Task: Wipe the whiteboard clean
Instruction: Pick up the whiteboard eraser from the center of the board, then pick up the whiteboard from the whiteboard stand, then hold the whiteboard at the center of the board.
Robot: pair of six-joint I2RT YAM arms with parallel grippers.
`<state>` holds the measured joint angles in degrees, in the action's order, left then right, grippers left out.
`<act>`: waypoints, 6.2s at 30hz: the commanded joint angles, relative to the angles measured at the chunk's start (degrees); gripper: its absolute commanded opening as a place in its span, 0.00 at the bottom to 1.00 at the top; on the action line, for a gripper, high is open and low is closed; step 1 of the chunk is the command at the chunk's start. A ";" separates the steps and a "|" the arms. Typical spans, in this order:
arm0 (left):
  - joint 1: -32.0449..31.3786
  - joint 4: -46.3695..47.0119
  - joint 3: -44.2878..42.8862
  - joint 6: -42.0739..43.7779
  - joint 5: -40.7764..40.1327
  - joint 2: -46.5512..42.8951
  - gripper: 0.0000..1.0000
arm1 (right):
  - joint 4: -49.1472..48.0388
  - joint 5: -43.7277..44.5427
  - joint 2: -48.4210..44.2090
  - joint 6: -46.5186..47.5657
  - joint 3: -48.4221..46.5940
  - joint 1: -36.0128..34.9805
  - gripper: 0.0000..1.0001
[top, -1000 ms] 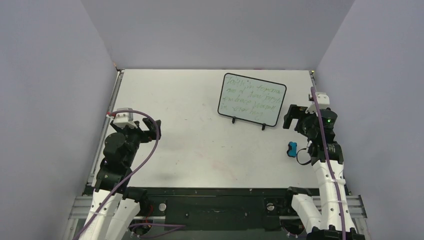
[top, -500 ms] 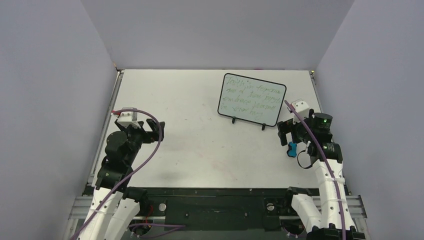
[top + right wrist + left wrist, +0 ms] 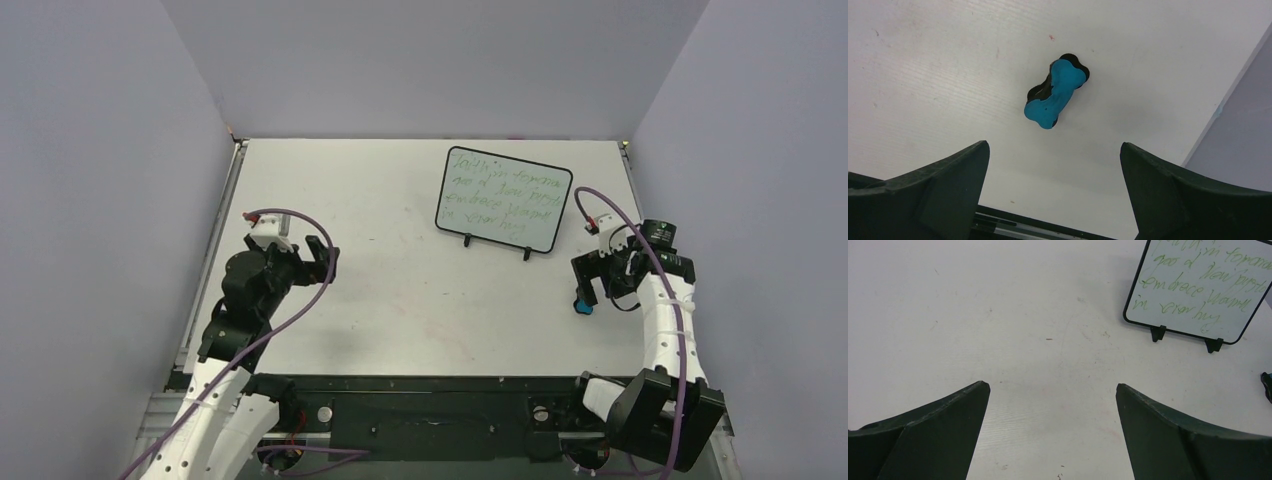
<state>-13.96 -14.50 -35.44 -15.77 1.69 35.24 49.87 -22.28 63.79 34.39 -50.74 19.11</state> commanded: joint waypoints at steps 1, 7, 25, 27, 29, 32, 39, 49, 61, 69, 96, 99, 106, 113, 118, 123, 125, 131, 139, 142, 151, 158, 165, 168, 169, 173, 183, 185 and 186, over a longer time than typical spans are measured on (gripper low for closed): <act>-0.49 1.52 -0.71 1.55 1.88 -0.31 0.98 | 0.71 2.24 -0.63 3.57 1.64 0.06 1.00; -2.04 2.24 -0.15 2.04 3.42 -0.92 0.98 | 0.43 8.46 -2.51 5.51 4.94 -0.21 1.00; -5.11 2.31 0.49 3.61 1.22 -3.75 0.98 | -12.18 9.03 14.94 -15.80 1.59 -4.28 0.56; -5.19 2.29 0.46 3.68 1.21 -3.85 0.98 | -12.65 9.15 16.69 -16.96 1.15 -4.19 0.52; -5.33 2.36 0.50 3.77 1.44 -3.92 0.98 | -13.02 9.16 18.50 -17.92 0.83 -4.17 0.48; -5.30 2.53 0.58 3.90 1.90 -4.08 0.98 | -13.42 9.89 20.97 -18.96 0.28 -4.17 0.42; -5.31 2.71 0.58 3.99 2.08 -4.01 0.98 | -14.26 10.74 24.08 -19.84 -0.46 -4.48 0.33; -5.25 3.07 0.57 3.99 5.93 -4.12 0.98 | -13.68 11.38 25.46 -18.99 -0.76 -5.98 0.13; -2.16 28.60 6.36 -18.76 19.31 2.72 0.98 | -6.88 -4.55 14.33 -7.01 -2.86 -12.05 0.00; -2.50 39.81 -10.63 -26.91 26.07 42.91 0.98 | -5.71 -13.32 1.46 -0.95 -0.15 -13.93 0.00; -7.84 74.14 -58.74 -37.72 50.48 107.98 0.43 | -3.66 -19.67 -0.67 1.91 -0.19 -14.15 0.00; -8.12 76.51 -60.27 -39.91 50.95 109.11 0.03 | -3.60 -19.61 -0.64 1.91 -0.06 -14.12 0.00; -8.90 72.56 -61.06 -36.79 52.01 109.09 0.15 | -3.40 -19.63 -0.93 1.91 -0.03 -13.97 0.00; -9.48 71.66 -60.93 -36.51 50.77 109.83 0.23 | -3.17 -20.13 -1.27 1.91 0.04 -13.38 0.00; -10.19 72.30 -61.70 -37.11 50.09 110.76 0.24 | -3.00 -20.40 -1.28 1.95 0.04 -13.04 0.00; -11.18 72.42 -62.43 -37.25 49.40 112.00 0.25 | -2.83 -20.52 -1.26 2.08 0.09 -12.98 0.00; -11.42 72.87 -62.53 -37.60 49.08 112.36 0.25 | -2.78 -20.53 -1.28 2.13 0.06 -12.96 0.00; -11.60 76.29 -62.68 -39.21 48.66 112.61 0.12 | -2.64 -20.69 -1.13 2.25 0.04 -12.94 0.00; -10.67 84.53 -57.84 -38.97 43.86 106.20 0.00 | -2.06 -21.09 -1.66 2.56 0.04 -12.73 0.00; -10.32 82.07 -58.29 -37.16 42.15 102.21 0.00 | -1.83 -21.44 -1.95 2.69 0.02 -12.47 0.00; -11.02 74.04 -59.77 -35.73 37.73 94.72 0.00 | -0.32 -23.36 -3.23 3.74 -1.04 -11.38 0.00; -11.79 71.84 -55.98 -34.93 36.47 87.75 0.00 | 6.80 -24.98 -4.89 7.14 -5.66 -9.03 0.00; -15.51 62.84 -31.41 -27.31 24.33 65.32 0.00 | 23.01 -25.45 -5.59 13.91 -20.20 -9.36 0.00; -18.08 65.64 -21.19 -27.63 21.90 57.81 0.00 | 24.96 -26.03 -6.15 13.36 -21.84 -11.22 0.00; -19.67 65.82 -16.77 -27.86 20.68 54.29 0.00 | 24.99 -26.09 -6.56 12.99 -21.72 -11.74 0.00; -27.04 64.77 -4.16 -24.69 13.51 42.55 0.00 | 24.61 -27.48 -7.69 13.24 -18.76 -14.24 0.00; -37.34 72.84 14.34 -25.93 0.13 32.25 0.00 | 17.90 -28.13 -6.93 13.49 -11.54 -23.40 0.00; -38.13 75.03 15.25 -26.08 -0.43 34.02 0.00 | 15.79 -27.68 -5.77 13.28 -10.19 -25.92 0.00; -38.59 75.62 15.36 -25.96 -0.46 35.33 0.00 | 14.82 -26.96 -5.14 12.46 -9.92 -26.91 0.00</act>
<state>-51.33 46.61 -19.40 -41.34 6.33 69.10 70.83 -48.36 56.75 47.13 -62.37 -3.99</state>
